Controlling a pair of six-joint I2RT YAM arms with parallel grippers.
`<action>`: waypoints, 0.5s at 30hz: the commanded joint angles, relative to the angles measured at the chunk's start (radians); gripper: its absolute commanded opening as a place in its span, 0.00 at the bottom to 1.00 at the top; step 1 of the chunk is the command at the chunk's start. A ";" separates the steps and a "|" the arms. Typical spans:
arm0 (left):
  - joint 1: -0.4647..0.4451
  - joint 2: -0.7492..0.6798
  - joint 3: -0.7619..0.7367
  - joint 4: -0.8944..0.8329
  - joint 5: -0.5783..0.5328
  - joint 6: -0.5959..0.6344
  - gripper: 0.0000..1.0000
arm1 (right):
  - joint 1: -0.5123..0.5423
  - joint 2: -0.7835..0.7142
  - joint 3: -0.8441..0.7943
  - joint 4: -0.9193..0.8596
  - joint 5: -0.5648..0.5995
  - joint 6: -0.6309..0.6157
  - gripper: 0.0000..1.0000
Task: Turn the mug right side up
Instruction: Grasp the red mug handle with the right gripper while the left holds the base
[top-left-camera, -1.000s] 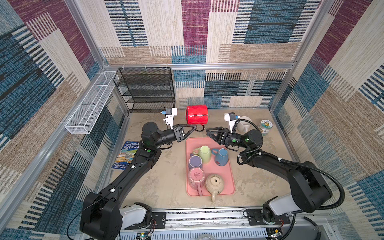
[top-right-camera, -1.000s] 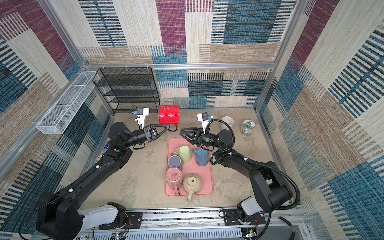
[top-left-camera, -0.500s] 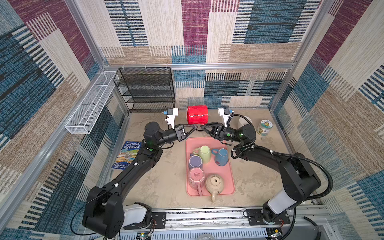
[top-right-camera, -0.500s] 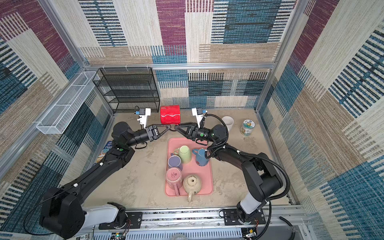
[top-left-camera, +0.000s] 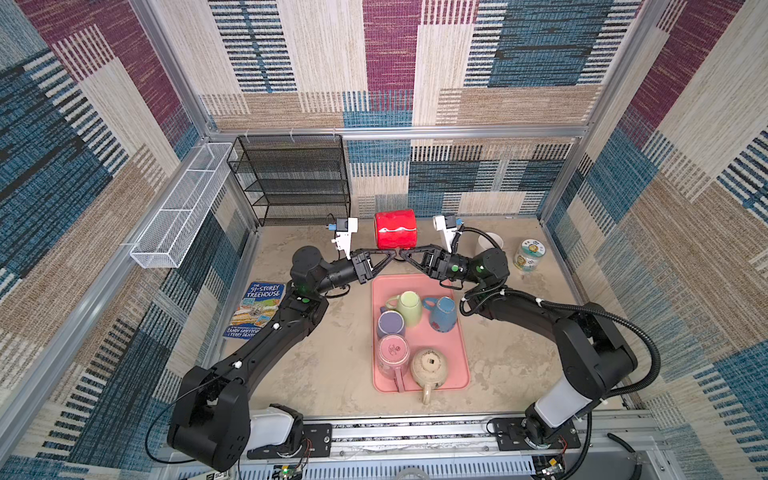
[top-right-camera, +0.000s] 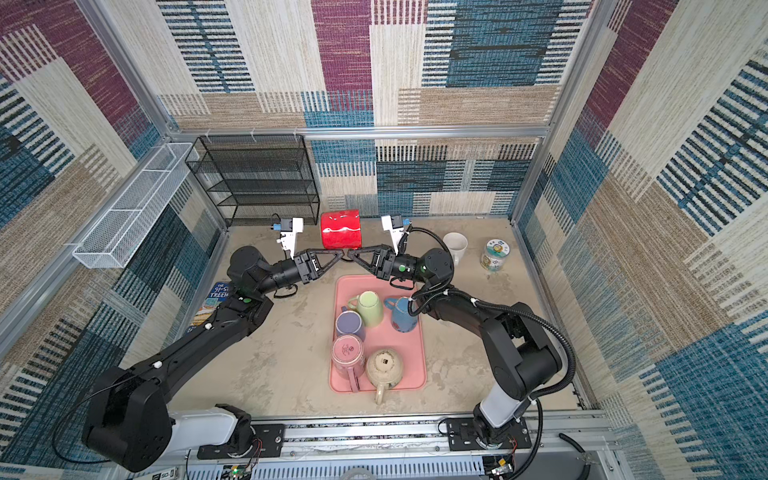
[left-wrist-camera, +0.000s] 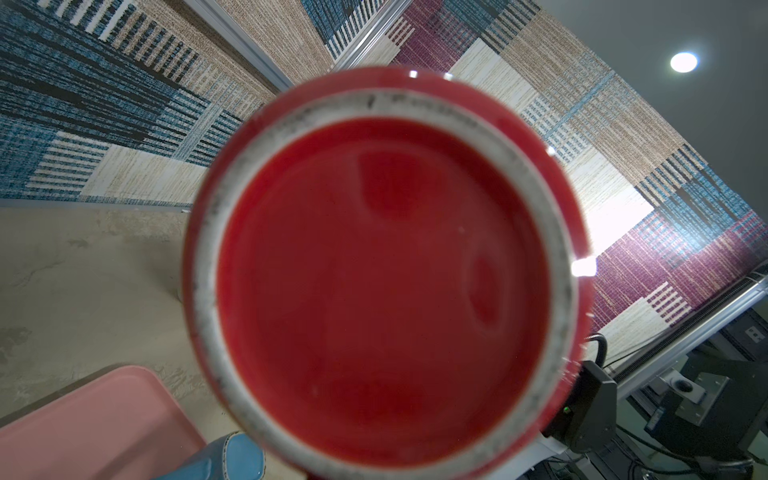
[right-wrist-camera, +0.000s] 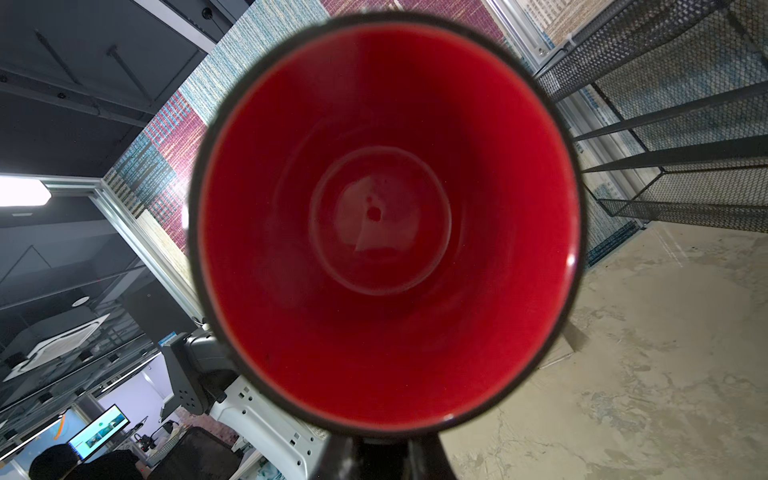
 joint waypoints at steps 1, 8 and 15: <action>-0.006 0.010 0.004 0.005 0.045 0.000 0.00 | 0.006 -0.015 0.004 0.060 0.002 0.001 0.00; -0.006 -0.010 0.024 -0.125 0.030 0.059 0.39 | 0.005 -0.056 -0.017 -0.017 0.017 -0.047 0.00; -0.005 -0.061 0.045 -0.349 -0.019 0.164 0.55 | -0.010 -0.135 -0.034 -0.195 0.045 -0.155 0.00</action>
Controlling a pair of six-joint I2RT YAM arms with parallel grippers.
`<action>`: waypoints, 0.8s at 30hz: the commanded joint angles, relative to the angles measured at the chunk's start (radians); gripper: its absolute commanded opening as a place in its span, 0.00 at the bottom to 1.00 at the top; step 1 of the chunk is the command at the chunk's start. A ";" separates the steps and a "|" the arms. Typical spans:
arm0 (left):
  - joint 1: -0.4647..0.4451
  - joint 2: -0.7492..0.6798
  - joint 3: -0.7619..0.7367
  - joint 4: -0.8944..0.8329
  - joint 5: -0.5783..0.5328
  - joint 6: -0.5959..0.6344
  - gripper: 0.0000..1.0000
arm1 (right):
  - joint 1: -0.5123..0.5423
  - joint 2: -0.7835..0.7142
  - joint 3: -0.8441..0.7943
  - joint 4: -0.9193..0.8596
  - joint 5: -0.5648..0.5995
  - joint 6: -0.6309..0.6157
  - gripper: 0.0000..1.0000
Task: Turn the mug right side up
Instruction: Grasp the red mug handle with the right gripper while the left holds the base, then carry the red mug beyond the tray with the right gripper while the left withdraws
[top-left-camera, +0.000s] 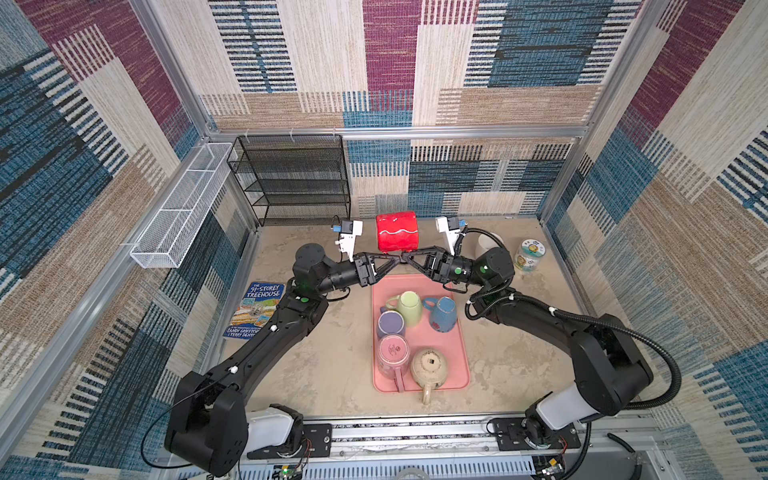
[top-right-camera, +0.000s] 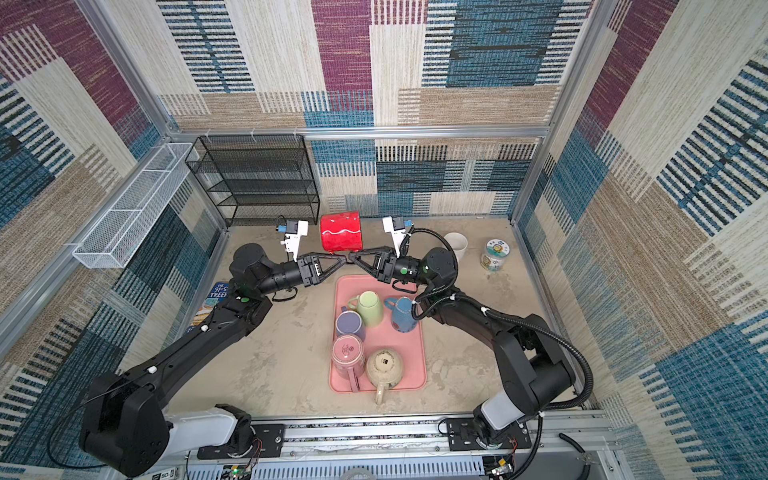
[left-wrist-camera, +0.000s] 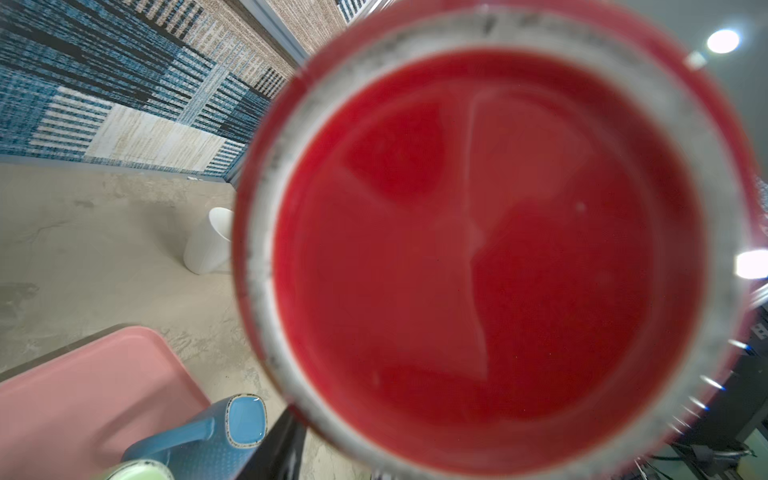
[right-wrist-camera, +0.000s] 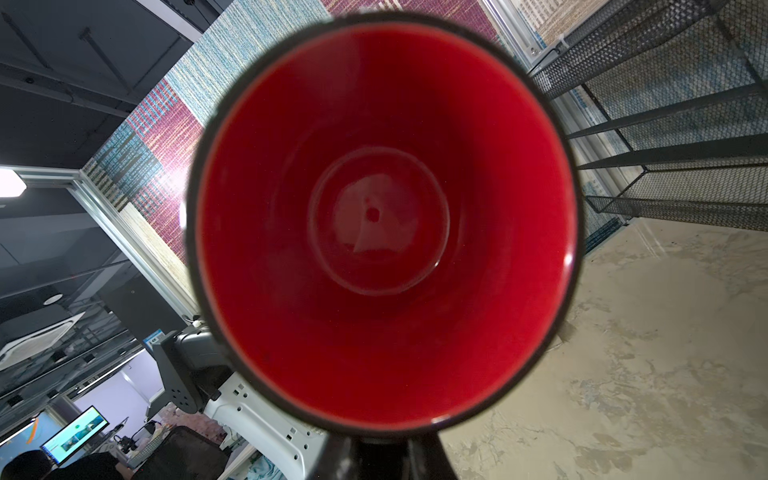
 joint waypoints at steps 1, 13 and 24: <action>0.001 -0.032 0.026 -0.197 -0.022 0.121 0.57 | -0.014 -0.036 -0.006 -0.052 0.025 -0.057 0.00; 0.001 -0.101 0.149 -0.770 -0.232 0.451 0.64 | -0.138 -0.126 0.079 -0.548 0.133 -0.216 0.00; 0.000 -0.052 0.111 -0.921 -0.459 0.553 0.83 | -0.167 -0.061 0.291 -1.122 0.476 -0.528 0.00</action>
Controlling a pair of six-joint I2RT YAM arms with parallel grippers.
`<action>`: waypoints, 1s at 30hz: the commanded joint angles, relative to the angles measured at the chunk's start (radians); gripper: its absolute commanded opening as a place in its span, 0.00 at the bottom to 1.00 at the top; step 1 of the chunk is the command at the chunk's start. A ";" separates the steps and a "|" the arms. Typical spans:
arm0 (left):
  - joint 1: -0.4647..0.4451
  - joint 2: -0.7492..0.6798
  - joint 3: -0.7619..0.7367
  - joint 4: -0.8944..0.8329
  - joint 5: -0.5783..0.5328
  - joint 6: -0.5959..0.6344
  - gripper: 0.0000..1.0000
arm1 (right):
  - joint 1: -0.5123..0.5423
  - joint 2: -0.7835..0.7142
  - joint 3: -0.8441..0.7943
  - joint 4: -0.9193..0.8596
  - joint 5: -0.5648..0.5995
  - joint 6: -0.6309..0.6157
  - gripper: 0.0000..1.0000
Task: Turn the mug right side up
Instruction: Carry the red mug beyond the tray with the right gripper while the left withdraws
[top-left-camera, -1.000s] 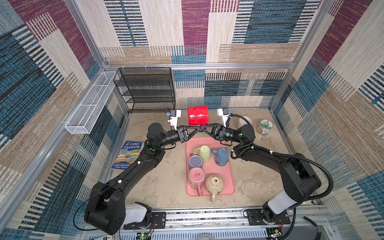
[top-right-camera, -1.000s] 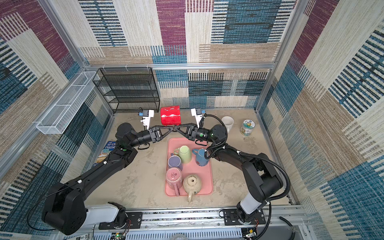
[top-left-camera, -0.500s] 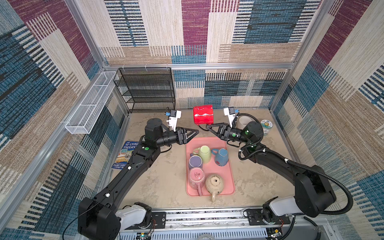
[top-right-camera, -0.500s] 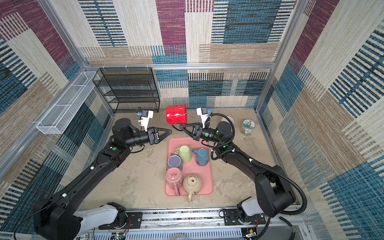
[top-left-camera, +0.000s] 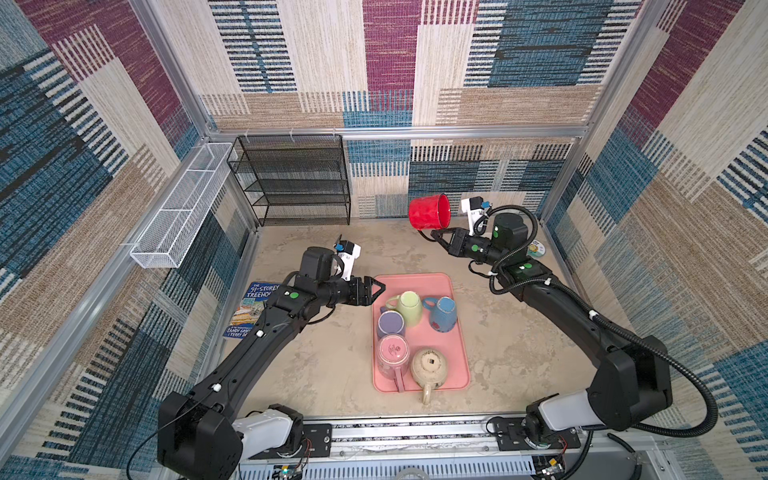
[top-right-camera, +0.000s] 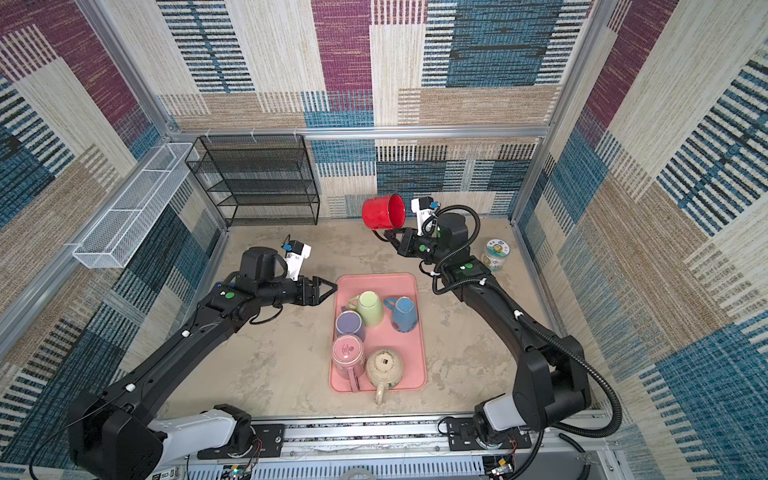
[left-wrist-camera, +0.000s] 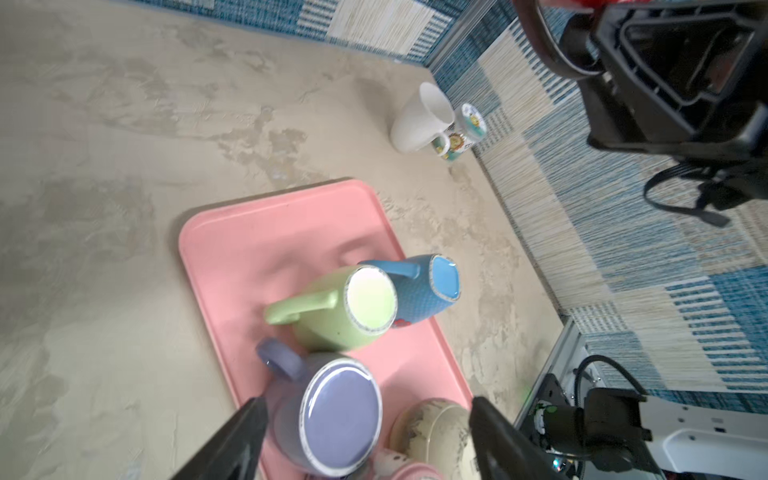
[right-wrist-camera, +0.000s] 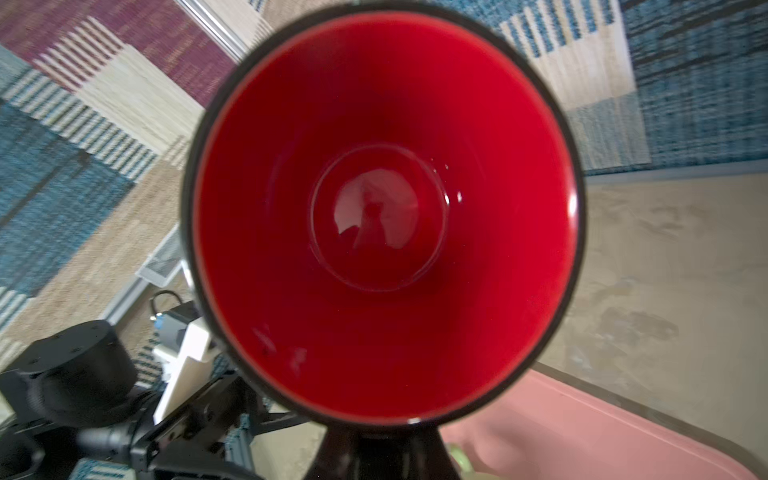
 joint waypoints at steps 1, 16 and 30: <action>0.000 0.001 -0.006 -0.045 -0.099 0.062 0.88 | -0.003 0.018 0.036 -0.156 0.148 -0.143 0.00; 0.001 -0.076 0.037 -0.230 -0.289 0.178 1.00 | -0.006 0.219 0.183 -0.408 0.537 -0.299 0.00; 0.000 -0.073 0.039 -0.250 -0.253 0.191 0.98 | -0.037 0.429 0.311 -0.488 0.697 -0.351 0.00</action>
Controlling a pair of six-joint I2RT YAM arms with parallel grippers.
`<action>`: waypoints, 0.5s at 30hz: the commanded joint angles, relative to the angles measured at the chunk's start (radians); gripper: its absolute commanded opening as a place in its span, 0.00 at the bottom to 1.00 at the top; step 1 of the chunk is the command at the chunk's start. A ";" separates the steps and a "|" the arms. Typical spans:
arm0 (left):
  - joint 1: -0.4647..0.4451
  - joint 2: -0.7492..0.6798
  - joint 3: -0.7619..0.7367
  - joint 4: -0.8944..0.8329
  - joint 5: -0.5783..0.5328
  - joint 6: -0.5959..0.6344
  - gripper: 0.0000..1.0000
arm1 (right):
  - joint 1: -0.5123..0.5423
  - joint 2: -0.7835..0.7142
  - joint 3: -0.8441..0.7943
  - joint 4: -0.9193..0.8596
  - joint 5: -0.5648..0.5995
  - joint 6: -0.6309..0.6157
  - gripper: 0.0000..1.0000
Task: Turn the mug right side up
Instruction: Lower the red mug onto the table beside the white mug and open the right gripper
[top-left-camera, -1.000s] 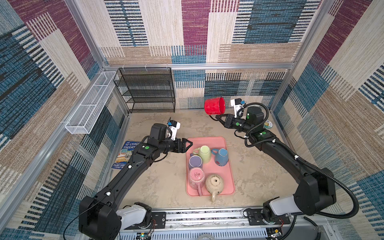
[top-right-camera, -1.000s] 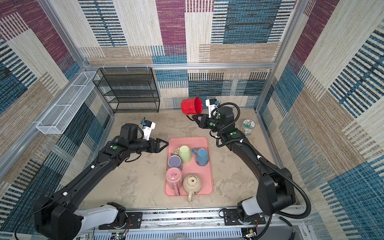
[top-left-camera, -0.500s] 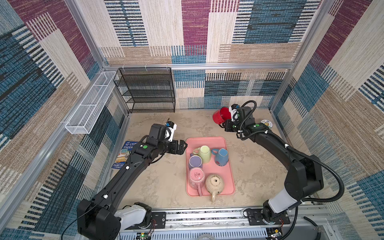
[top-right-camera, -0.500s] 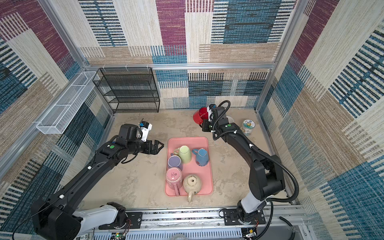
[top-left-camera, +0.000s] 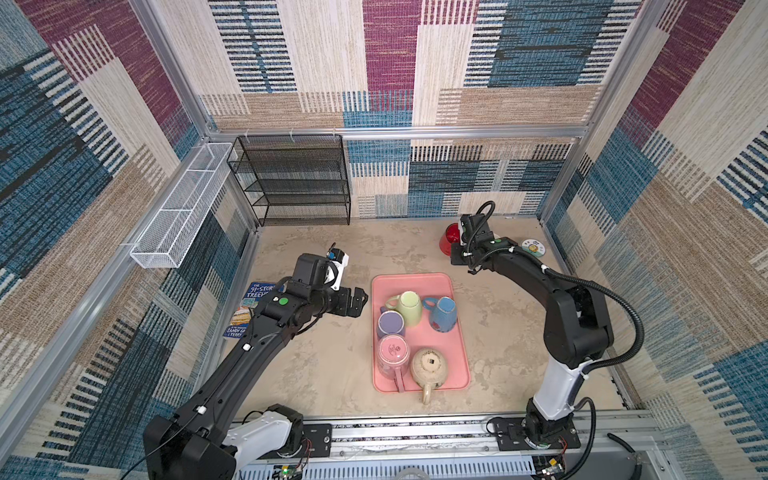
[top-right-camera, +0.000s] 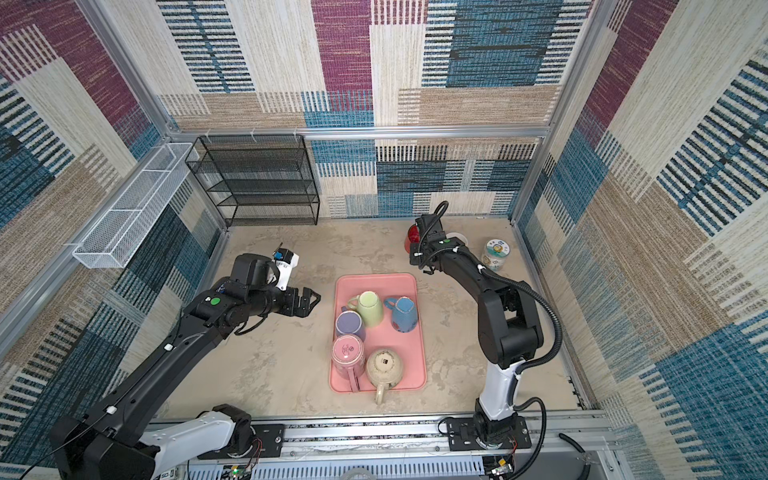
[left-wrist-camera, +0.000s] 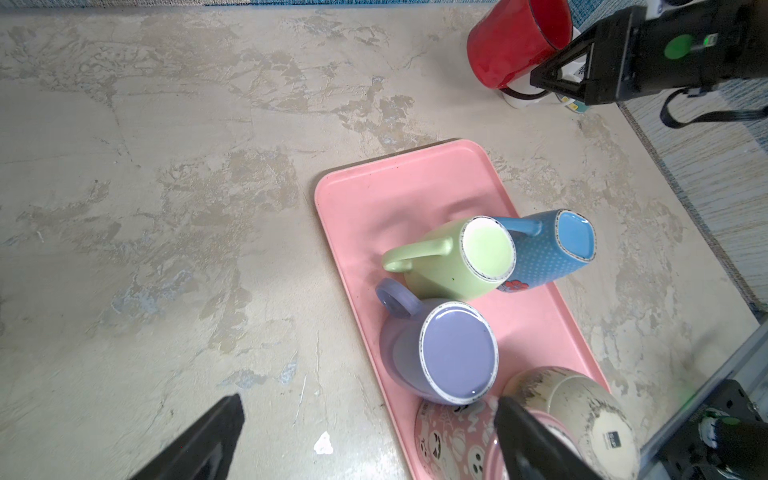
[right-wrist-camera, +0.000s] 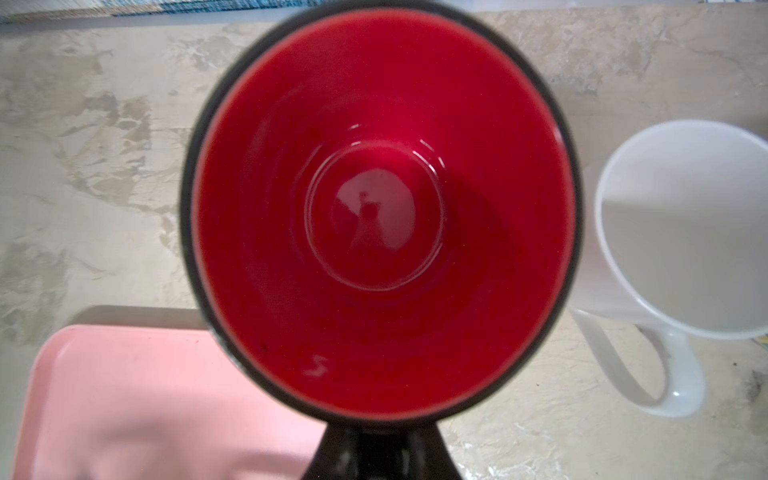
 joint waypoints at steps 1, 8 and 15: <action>0.000 0.011 0.004 -0.008 0.025 0.035 0.97 | -0.008 0.036 0.037 0.013 0.071 -0.023 0.00; 0.000 0.020 0.011 -0.019 0.029 0.038 0.96 | -0.016 0.074 0.054 -0.020 0.084 -0.044 0.00; 0.000 0.028 0.010 -0.019 0.039 0.036 0.96 | -0.017 0.111 0.053 -0.031 0.064 -0.055 0.00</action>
